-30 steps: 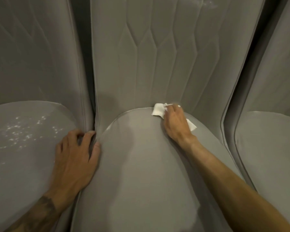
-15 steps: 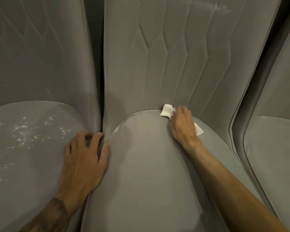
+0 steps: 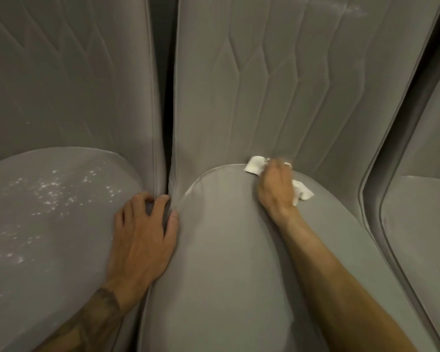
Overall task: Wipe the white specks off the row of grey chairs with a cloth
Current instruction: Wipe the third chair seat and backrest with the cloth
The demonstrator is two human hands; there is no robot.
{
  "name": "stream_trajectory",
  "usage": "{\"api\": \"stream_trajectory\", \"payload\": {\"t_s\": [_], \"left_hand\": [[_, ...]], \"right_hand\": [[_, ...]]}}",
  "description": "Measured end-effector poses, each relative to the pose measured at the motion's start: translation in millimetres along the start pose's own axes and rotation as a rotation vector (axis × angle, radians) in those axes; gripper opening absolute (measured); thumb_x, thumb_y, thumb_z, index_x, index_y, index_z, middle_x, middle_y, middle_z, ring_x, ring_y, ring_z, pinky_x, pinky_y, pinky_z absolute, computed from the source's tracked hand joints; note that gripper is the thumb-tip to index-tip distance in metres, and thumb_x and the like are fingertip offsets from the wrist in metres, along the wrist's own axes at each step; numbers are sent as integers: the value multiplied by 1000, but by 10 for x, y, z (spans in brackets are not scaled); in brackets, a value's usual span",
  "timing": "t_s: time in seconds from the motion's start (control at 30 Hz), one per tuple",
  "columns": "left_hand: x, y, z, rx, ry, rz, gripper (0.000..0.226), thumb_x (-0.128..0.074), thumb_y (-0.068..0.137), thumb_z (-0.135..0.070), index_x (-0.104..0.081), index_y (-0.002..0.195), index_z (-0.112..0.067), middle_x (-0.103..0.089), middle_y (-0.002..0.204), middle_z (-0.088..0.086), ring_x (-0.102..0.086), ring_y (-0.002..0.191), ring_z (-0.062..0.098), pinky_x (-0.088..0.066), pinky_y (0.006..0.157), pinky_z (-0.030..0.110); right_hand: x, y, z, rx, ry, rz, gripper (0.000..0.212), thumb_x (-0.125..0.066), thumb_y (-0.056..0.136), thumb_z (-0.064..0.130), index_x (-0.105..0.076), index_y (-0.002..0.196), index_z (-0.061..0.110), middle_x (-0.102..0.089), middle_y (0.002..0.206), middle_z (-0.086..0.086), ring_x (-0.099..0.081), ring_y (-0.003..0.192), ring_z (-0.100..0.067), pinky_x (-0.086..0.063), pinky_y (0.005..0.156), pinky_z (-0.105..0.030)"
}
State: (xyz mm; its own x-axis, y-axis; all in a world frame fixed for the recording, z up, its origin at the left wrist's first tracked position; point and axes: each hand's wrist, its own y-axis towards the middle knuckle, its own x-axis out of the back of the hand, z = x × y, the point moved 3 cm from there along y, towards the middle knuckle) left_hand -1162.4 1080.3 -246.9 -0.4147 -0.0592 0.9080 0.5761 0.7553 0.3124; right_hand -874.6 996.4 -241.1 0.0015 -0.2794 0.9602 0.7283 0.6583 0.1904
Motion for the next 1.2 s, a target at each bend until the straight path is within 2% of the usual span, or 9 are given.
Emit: {"api": "stream_trajectory", "payload": {"t_s": [0.07,0.17,0.37,0.47,0.57,0.73,0.93,1.13,1.2], "left_hand": [[-8,6,5,-5,0,-9,43,-40,101,-44,-58,131,-20,-47,124,11,-52,113,33,-40,101,51],[-22,-6,13,-11,10,-16,42,-39,101,-44,-58,129,-20,-47,124,12,-52,112,34,-41,99,51],[-52,17,9,-10,13,-49,40,-41,99,-43,-59,127,-20,-47,123,11,-51,111,33,-40,97,49],[-69,20,30,-4,19,-36,40,-41,100,-43,-58,128,-21,-47,124,11,-51,113,33,-40,98,49],[-68,13,50,-10,22,-23,43,-38,100,-45,-57,130,-20,-46,125,11,-51,114,32,-40,99,50],[-64,23,24,4,20,-27,39,-39,101,-42,-57,129,-21,-46,124,10,-50,113,31,-41,99,49],[-80,19,39,6,34,-19,39,-39,101,-41,-57,129,-21,-47,125,10,-50,114,31,-40,99,48],[-77,24,25,13,33,-31,37,-41,100,-40,-56,128,-22,-47,124,9,-50,112,30,-38,99,46],[-67,25,26,16,34,-23,38,-40,100,-41,-56,129,-22,-47,124,9,-50,113,30,-39,100,46]], "right_hand": [[-74,-9,343,145,93,22,37,-36,96,3,-49,131,0,-50,135,-19,-41,128,-34,-24,114,-38],[36,-15,411,311,162,69,28,-40,96,-1,-56,119,-5,-57,121,-24,-48,114,-40,-32,103,-41],[43,49,113,71,107,-4,22,-38,100,5,-55,110,-3,-55,119,-24,-47,112,-40,-34,99,-44],[-71,-8,552,228,154,70,30,-38,98,5,-55,122,-2,-56,125,-21,-46,120,-36,-32,106,-42],[32,19,407,390,174,134,25,-42,98,2,-56,118,-6,-57,119,-25,-49,111,-41,-34,100,-44],[30,77,242,179,161,45,22,-39,101,7,-56,112,-3,-56,117,-22,-48,110,-38,-36,98,-44],[-25,-99,602,502,231,150,27,-43,101,7,-56,123,-2,-57,121,-19,-49,113,-37,-34,105,-43],[-28,25,461,377,228,109,30,-40,106,16,-56,124,-1,-57,123,-19,-48,115,-36,-34,104,-39],[-74,-102,624,464,272,148,29,-41,105,20,-56,124,4,-57,124,-14,-48,117,-33,-34,105,-38]]}}
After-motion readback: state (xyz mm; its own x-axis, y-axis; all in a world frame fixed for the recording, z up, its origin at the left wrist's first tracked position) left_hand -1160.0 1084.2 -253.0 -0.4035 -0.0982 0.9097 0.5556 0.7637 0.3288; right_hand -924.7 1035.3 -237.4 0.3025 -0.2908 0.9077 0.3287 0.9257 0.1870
